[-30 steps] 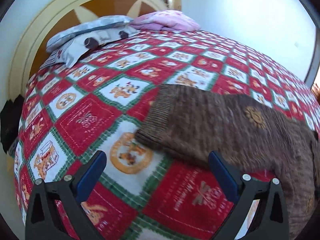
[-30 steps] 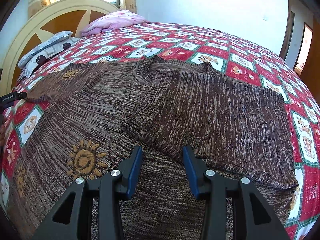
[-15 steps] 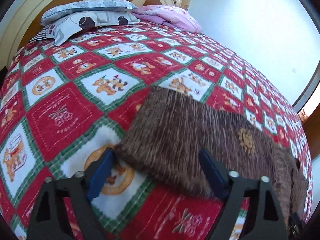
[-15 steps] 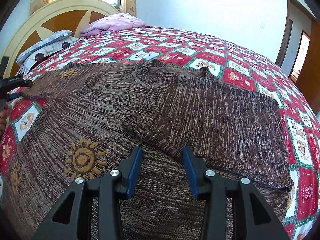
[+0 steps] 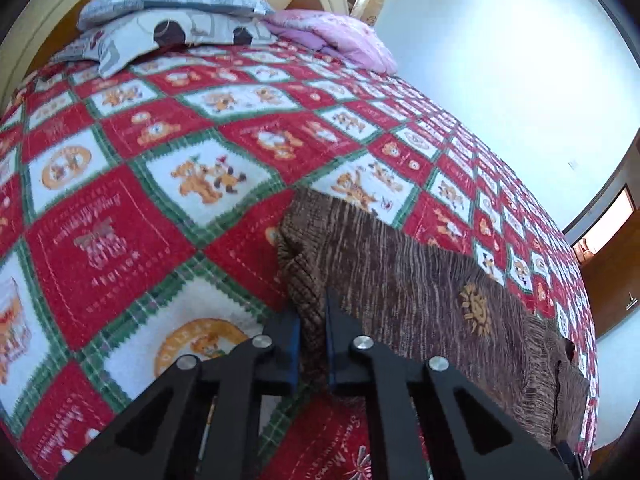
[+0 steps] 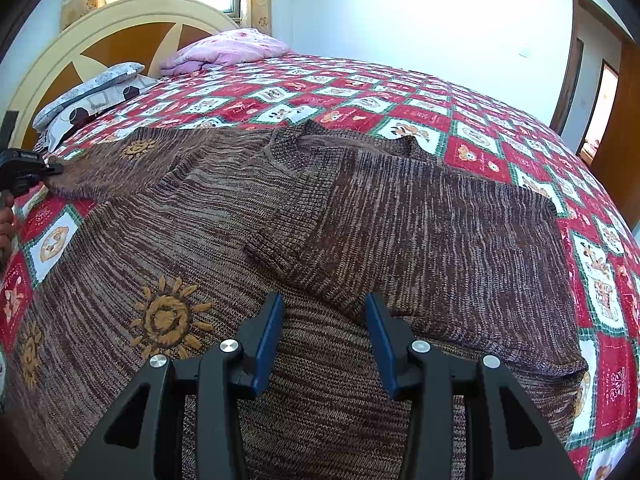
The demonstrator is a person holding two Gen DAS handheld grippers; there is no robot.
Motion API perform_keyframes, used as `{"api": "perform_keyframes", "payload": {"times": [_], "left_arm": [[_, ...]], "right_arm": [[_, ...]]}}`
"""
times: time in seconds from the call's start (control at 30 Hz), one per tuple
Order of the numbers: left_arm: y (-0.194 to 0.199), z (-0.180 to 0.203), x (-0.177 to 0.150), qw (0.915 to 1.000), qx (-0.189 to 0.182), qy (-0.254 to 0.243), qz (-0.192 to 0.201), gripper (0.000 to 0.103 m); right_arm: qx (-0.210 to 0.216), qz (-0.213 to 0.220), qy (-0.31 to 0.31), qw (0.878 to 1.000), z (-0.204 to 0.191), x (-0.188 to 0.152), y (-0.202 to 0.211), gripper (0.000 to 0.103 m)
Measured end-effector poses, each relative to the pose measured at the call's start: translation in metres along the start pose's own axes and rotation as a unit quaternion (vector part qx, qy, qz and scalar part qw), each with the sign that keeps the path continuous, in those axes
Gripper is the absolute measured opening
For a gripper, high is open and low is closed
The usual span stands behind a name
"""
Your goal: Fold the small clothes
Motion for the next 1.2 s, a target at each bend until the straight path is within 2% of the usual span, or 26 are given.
{"api": "perform_keyframes", "payload": {"times": [0.17,0.37,0.67,0.83,1.03,1.1,1.2], "left_arm": [[0.023,0.015,0.016,0.9992,-0.017,-0.011,0.036,0.010],[0.035,0.042,0.036,0.9975,-0.043,-0.022,0.051,0.010],[0.068,0.122,0.053,0.9892,-0.107,-0.068,0.074,0.010],[0.080,0.175,0.055,0.9828,-0.144,-0.090,0.073,0.010],[0.085,0.244,0.035,0.9731,-0.187,-0.117,0.067,0.010],[0.082,0.267,0.022,0.9692,-0.196,-0.134,0.066,0.010],[0.070,0.304,-0.009,0.9623,-0.204,-0.172,0.052,0.010]], "right_arm": [[0.000,0.000,-0.001,1.000,0.001,0.000,0.000,0.044],[0.002,0.003,-0.005,1.000,0.001,0.000,0.002,0.045],[0.017,0.008,-0.021,1.000,0.005,0.001,0.004,0.045],[0.056,0.018,-0.073,0.996,0.020,0.004,0.010,0.045],[0.093,0.041,-0.164,0.981,0.047,0.008,0.018,0.045],[0.106,0.060,-0.208,0.970,0.061,0.008,0.023,0.045],[0.124,0.089,-0.280,0.948,0.085,0.007,0.030,0.050]]}}
Point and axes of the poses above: each gripper's, at about its wrist camera, not at the fingertips, and y roughly against the way its jaws point, z to its right, x to its top, the point moved 6 cm from there along -y, roughly the way its jaws point, and after that the axes turned 11 degrees about -y, right-handed, at the moved point
